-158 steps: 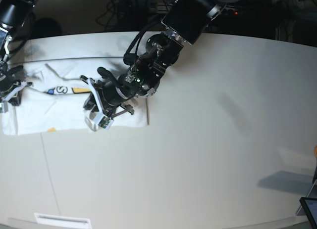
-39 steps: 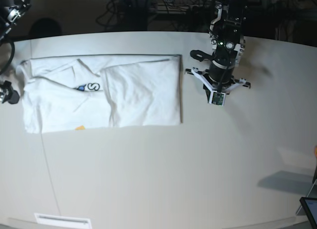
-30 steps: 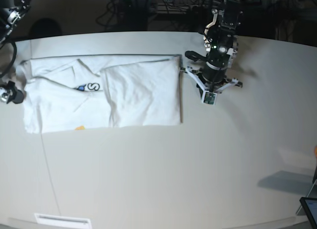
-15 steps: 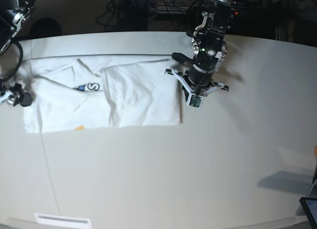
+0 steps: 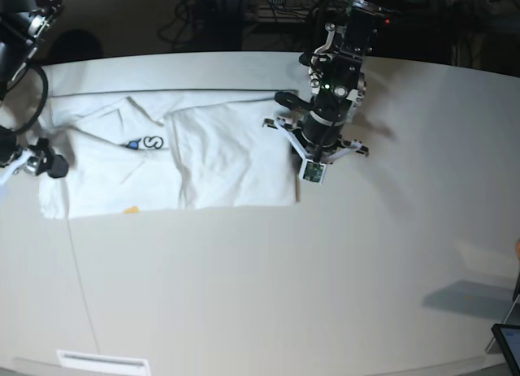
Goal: Fold the T-shirt properly
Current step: 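Lower the left gripper and pinch the shirt's folded end edge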
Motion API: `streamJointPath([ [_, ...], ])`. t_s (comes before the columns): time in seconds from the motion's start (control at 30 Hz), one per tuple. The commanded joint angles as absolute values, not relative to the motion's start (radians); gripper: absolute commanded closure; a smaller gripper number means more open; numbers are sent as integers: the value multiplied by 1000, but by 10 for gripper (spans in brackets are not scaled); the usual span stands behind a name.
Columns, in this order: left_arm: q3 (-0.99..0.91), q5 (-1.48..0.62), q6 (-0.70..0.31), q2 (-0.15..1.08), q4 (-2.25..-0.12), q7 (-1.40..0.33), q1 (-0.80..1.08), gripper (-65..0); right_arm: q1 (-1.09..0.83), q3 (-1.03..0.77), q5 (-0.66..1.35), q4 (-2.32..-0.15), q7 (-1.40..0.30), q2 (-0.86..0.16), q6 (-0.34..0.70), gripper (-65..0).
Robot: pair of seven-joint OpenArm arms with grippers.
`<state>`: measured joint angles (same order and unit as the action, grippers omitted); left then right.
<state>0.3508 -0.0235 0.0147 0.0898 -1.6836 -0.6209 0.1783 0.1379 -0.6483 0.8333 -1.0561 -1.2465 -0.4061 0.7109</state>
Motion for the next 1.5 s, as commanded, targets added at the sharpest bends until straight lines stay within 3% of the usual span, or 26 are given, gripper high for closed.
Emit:
streamJointPath([
  [0.0,349,-21,16,88,-1701,-602,176,0,128,-636,763,-1047,-1326,-403,698,-534],
  [0.1,344,-39,16,88,-1709,-599,189,0,128,-636,763,-1046,-1325,-403,698,-511],
  [0.2,280,-205,7,107,-1730,-599,205,0,128,-636,763,-1046,-1325,-409,698,-509],
  [0.4,33,-711,-231,145,-1669,-605,219,0,116,-636,763,-1047,-1323,-412,698,-518],
  [0.53,-16,-857,-271,171,-1589,-607,216,0,114,-636,762,-1047,-1323,-412,698,-518],
  [0.93,91,-1059,-272,262,-1555,-608,243,0,114,-634,762,-1047,-1326,-410,698,-521],
  [1.47,179,-1066,-272,271,-1554,-608,199,0,113,-552,760,-1040,-1325,-366,698,-514],
])
